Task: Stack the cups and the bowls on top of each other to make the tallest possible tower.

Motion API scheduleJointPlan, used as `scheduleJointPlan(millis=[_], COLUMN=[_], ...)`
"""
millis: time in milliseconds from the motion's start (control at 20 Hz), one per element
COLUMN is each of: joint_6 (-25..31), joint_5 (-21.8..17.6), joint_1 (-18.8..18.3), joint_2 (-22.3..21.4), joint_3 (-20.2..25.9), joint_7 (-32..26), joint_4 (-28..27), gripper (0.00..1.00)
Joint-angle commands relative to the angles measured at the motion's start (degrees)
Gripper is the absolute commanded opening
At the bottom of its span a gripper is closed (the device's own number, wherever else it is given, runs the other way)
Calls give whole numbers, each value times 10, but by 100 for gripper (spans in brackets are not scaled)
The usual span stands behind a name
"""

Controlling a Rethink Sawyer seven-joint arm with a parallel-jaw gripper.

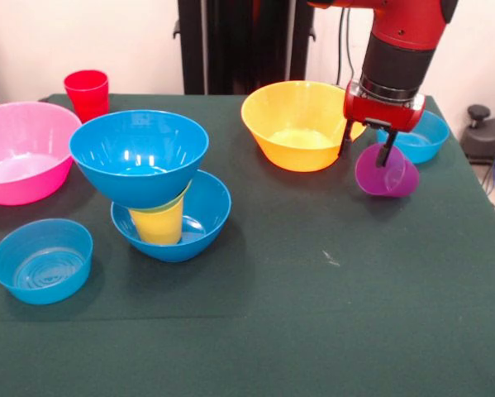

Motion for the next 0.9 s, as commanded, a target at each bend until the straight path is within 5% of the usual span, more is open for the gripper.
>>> scheduleJointPlan(millis=[50,900], joint_6=[-7,-1], joint_5=[-9,-1], joint_1=[11,32], joint_2=[6,8], joint_3=[35,26], joint_7=[33,43], joint_4=[17,12], gripper=[100,100])
